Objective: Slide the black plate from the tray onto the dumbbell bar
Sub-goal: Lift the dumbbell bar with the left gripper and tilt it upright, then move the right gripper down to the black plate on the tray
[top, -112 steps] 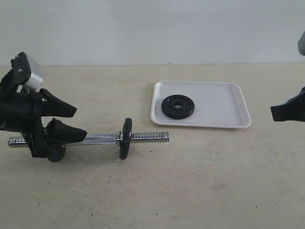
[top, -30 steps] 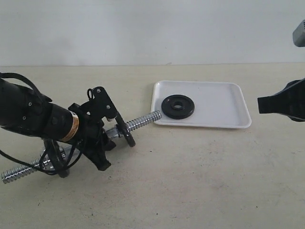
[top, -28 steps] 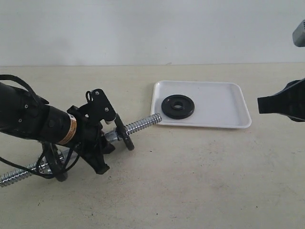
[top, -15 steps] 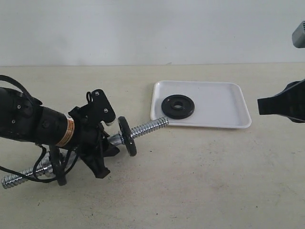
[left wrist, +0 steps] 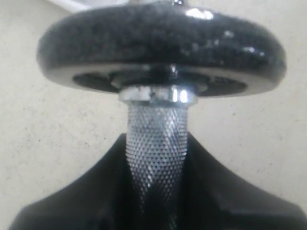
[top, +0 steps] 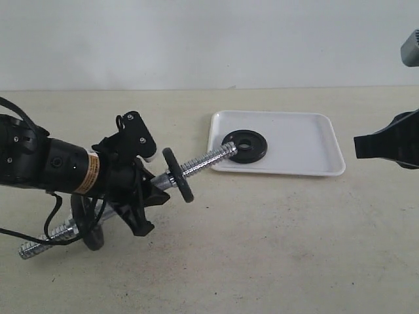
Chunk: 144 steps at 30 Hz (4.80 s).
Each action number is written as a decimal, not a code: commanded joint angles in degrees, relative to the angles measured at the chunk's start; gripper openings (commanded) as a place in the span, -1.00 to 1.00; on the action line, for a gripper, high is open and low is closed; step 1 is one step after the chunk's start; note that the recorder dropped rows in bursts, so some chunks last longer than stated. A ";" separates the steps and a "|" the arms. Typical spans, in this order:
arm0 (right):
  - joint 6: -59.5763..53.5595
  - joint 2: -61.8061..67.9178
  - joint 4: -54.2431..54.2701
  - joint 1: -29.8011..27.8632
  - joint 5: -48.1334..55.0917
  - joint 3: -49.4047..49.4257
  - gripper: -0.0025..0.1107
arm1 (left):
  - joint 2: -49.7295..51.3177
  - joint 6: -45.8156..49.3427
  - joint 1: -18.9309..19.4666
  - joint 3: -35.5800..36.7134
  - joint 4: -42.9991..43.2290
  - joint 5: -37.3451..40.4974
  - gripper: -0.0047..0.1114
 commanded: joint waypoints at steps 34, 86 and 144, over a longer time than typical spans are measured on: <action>-33.54 0.07 0.10 0.19 -1.36 -0.15 -0.91 | -10.54 0.42 -0.24 2.75 -7.45 -13.61 -0.84; -15.16 38.11 11.83 4.30 -9.52 -28.40 0.62 | -10.54 6.22 4.26 0.76 -20.69 -2.27 -0.84; -0.81 72.58 -3.18 8.63 3.04 -49.33 0.56 | -10.54 3.81 4.26 0.76 -17.75 -2.42 -0.84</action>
